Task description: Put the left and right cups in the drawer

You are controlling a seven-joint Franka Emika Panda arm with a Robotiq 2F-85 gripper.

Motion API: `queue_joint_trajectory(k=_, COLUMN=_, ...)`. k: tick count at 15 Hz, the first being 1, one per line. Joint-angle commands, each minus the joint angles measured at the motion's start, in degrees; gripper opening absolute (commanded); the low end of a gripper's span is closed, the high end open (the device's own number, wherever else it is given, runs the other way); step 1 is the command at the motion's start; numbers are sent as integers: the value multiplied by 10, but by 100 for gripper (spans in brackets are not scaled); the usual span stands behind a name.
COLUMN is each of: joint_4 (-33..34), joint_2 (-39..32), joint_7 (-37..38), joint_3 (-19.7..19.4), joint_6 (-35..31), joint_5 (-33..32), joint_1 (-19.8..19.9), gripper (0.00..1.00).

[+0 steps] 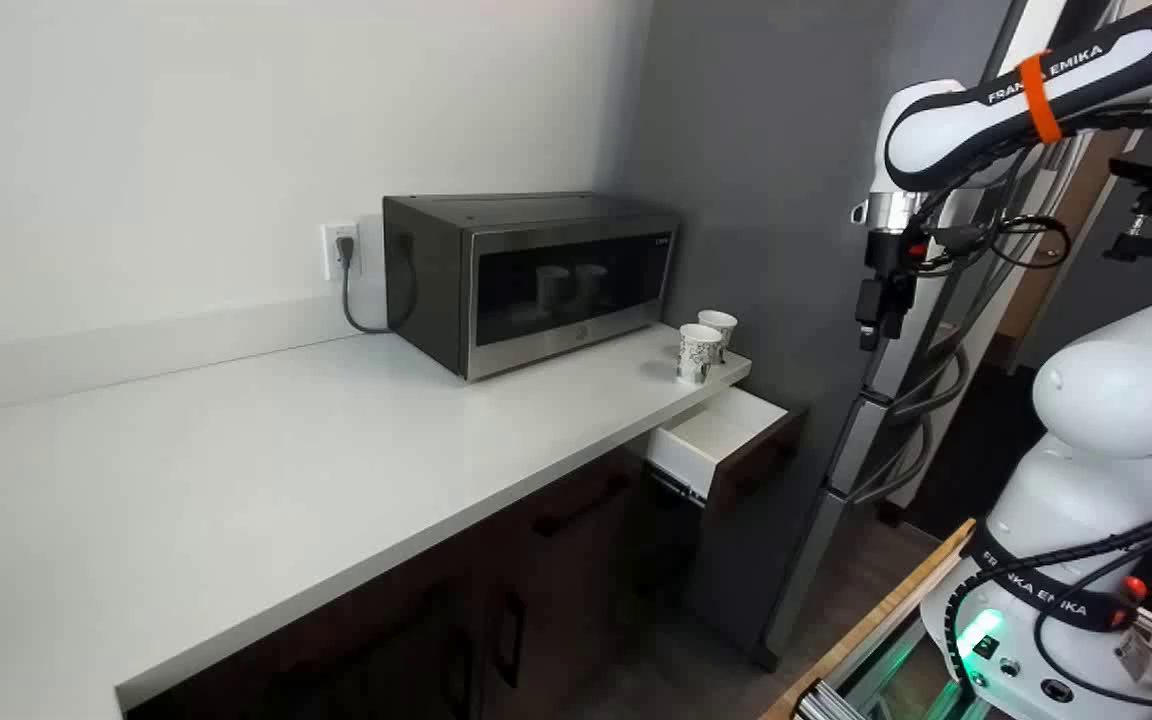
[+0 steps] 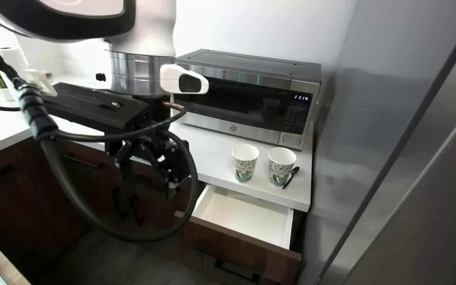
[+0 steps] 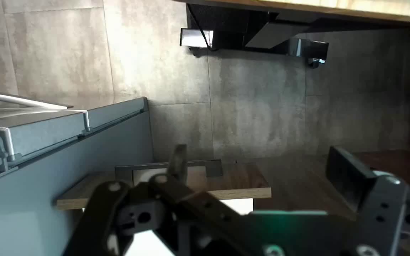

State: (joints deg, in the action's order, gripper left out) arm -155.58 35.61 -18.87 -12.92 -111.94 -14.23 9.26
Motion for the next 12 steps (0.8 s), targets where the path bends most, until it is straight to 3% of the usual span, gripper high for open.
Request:
queue_joint_trajectory(k=1, joint_4=1, joint_2=0, joint_7=0, joint_3=0, joint_6=1, joint_5=0, joint_1=0, gripper=100)
queue_joint_trajectory(k=4, joint_4=3, joint_2=-16, joint_7=16, joint_3=6, joint_6=-7, joint_5=7, joint_1=-5, gripper=100)
queue_joint_trajectory(k=6, joint_4=7, joint_2=-42, joint_7=42, joint_3=5, joint_6=-39, joint_5=47, joint_1=-20, gripper=100)
queue_joint_trajectory(k=12, joint_4=14, joint_2=-125, joint_7=106, joint_3=20, joint_6=-270, joint_5=147, joint_1=-42, gripper=100)
